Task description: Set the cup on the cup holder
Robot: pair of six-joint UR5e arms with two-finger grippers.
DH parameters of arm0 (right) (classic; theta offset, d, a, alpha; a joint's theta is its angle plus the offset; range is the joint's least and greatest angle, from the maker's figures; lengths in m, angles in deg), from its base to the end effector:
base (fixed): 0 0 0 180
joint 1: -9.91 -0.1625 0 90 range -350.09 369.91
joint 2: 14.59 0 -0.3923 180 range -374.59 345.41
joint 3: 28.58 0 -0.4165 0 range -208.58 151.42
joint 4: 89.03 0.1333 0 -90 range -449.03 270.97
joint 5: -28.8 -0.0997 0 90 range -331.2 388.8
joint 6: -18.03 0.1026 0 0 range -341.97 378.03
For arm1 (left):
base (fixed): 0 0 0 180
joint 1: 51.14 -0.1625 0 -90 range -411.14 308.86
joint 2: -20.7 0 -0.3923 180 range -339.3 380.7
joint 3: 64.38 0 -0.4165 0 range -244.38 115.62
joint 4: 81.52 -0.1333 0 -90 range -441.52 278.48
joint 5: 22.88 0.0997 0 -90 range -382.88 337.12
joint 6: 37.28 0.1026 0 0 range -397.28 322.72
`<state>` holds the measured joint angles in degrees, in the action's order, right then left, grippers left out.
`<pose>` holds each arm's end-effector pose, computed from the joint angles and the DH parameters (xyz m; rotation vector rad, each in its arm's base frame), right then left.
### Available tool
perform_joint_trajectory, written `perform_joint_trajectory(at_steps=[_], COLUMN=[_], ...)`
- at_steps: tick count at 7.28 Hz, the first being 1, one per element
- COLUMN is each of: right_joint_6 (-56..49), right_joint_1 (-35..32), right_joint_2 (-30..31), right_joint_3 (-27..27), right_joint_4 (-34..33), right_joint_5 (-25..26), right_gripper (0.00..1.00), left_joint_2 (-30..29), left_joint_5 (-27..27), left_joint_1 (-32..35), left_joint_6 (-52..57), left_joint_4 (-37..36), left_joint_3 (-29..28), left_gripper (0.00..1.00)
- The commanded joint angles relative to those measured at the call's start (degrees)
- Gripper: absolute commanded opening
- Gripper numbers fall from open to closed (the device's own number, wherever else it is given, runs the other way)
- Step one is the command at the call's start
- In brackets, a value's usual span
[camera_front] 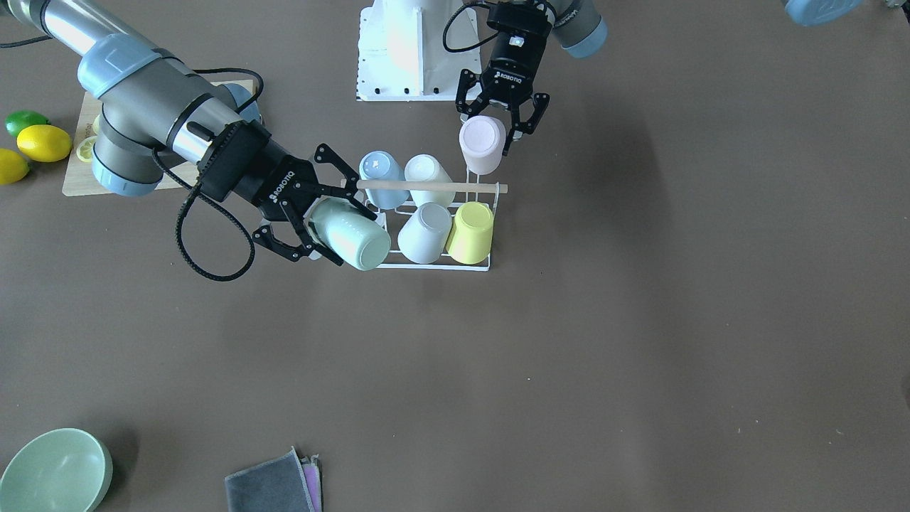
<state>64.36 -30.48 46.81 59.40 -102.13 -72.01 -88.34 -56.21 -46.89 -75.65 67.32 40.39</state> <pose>-0.4098 -0.4984 0.2001 1.1065 -1.4284 -0.2111 0.5081 -0.2574 0.1994 1.3122 0.9126 -0.1566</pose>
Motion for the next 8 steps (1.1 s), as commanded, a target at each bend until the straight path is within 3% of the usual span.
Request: perform_joint_trajectory(at_steps=[1, 4, 6, 7, 8], right_joint_6=[0.0, -0.8, -0.7, -0.5, -0.5], right_joint_1=[5.0, 6.3, 6.3, 6.2, 6.2], right_joint_2=[-0.1, 0.0, -0.3, -0.3, -0.3], right_joint_3=[0.0, -4.7, -5.2, -5.8, -6.0], right_joint_4=[6.6, 17.9, 18.8, 20.8, 21.5], right_joint_5=[8.1, 8.3, 8.4, 8.5, 8.5], right_gripper=[0.00, 0.00, 0.00, 0.00, 0.00], left_joint_2=[0.0, -0.9, -1.0, -1.0, -1.0], left_joint_5=[0.0, 0.0, 0.0, 0.0, 0.0], left_joint_1=[0.1, 0.1, 0.1, 0.1, 0.1], left_joint_6=[-2.0, -4.5, -4.5, -4.6, -5.4], left_joint_4=[-0.5, -3.5, -3.4, -3.3, -3.4], left_joint_3=[-0.7, -1.9, -2.0, -2.0, -2.0], left_gripper=[0.47, 0.45, 0.46, 0.56, 0.99])
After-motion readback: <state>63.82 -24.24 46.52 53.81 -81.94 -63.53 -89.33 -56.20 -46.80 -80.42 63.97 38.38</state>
